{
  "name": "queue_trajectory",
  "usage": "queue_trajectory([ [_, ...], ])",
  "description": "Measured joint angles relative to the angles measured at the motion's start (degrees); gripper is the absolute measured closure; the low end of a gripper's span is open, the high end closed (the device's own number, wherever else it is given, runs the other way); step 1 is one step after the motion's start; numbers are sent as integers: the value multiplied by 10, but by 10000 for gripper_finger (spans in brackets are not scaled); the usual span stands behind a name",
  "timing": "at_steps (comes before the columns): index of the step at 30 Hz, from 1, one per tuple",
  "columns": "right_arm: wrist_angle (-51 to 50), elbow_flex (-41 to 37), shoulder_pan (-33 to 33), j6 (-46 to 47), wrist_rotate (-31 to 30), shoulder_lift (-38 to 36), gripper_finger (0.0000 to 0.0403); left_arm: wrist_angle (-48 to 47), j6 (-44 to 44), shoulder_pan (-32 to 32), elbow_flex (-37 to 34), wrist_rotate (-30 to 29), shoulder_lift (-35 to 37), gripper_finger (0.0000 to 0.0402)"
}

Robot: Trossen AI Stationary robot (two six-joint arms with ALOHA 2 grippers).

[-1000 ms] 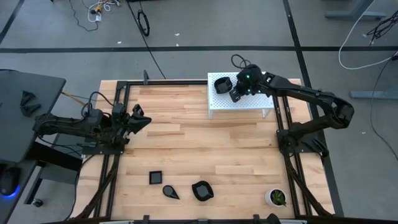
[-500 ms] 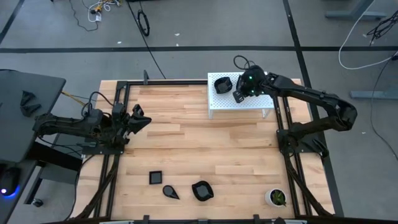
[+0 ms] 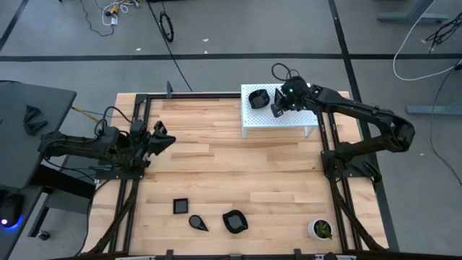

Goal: Pick & Place Mini shaped plates
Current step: Stack the drop shaped plate on top of the drop shaped plates on the shelf, then stack the square plate on top of the square plates on the shelf

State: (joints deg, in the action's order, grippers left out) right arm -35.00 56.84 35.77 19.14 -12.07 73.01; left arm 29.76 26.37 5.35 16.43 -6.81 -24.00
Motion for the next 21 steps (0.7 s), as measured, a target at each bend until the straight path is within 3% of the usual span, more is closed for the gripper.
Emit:
queue_trajectory([
  [15,-10,0,1,41,-19,7,398,0,0,0,0,0,0,360],
  [21,23,0,-19,29,-28,-32,396,0,0,0,0,0,0,360],
])
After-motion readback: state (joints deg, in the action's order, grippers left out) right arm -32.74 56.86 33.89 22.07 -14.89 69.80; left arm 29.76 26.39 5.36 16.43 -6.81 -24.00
